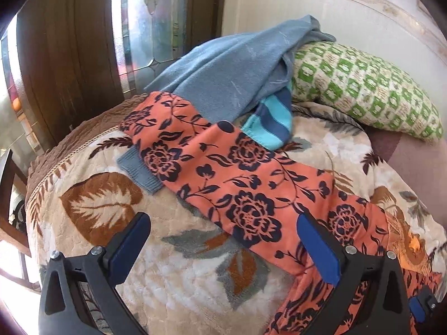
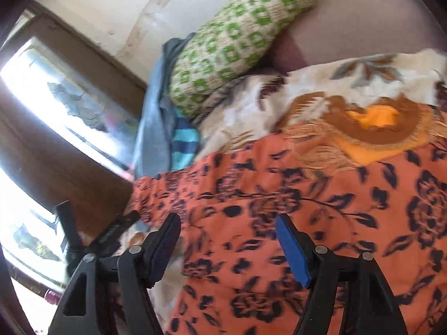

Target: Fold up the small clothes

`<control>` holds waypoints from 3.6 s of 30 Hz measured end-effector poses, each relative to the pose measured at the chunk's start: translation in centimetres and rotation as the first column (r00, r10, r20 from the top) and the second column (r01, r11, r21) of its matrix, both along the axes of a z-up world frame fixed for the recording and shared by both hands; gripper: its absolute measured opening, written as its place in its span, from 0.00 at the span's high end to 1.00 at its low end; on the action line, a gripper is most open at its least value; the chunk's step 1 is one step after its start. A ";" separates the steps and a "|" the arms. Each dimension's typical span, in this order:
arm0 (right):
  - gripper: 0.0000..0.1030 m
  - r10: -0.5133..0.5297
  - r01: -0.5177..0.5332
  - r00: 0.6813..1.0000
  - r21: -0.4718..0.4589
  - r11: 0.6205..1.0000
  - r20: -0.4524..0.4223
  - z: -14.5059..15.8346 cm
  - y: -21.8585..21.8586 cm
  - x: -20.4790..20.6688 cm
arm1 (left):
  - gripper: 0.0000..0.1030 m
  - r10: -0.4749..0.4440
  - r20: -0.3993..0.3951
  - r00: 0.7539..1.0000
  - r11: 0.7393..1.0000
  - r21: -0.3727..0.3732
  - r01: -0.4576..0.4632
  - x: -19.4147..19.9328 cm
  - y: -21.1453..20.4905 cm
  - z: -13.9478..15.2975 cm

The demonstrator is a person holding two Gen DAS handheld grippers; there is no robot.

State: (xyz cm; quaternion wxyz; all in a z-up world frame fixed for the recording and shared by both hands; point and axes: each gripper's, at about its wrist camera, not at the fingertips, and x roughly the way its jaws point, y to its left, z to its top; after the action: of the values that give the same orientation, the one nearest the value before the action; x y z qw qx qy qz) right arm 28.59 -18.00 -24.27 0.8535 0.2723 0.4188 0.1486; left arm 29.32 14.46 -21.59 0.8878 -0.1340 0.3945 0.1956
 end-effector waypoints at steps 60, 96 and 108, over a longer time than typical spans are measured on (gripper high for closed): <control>0.21 -0.200 0.219 0.971 -0.155 0.963 0.127 -6.4 -4.9 -7.3 | 0.90 -0.007 0.068 0.998 0.903 -0.429 0.036 6.0 22.3 -0.7; 0.21 -0.216 0.218 0.964 -0.001 0.976 0.155 -6.8 -6.6 -8.1 | 0.35 0.117 -0.078 0.990 0.909 -0.393 -0.138 1.8 21.6 0.3; 0.21 -0.215 0.219 0.964 -0.003 0.976 0.157 -6.9 -6.5 -8.1 | 0.93 0.140 -0.082 0.987 0.848 -0.504 -0.162 7.1 23.3 -4.4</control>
State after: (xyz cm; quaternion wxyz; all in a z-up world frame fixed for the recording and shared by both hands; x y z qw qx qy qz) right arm 20.54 -24.52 -31.15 0.8974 0.2954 0.3200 0.0708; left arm 36.40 37.79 -25.99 0.7943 -0.3899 0.4389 0.1565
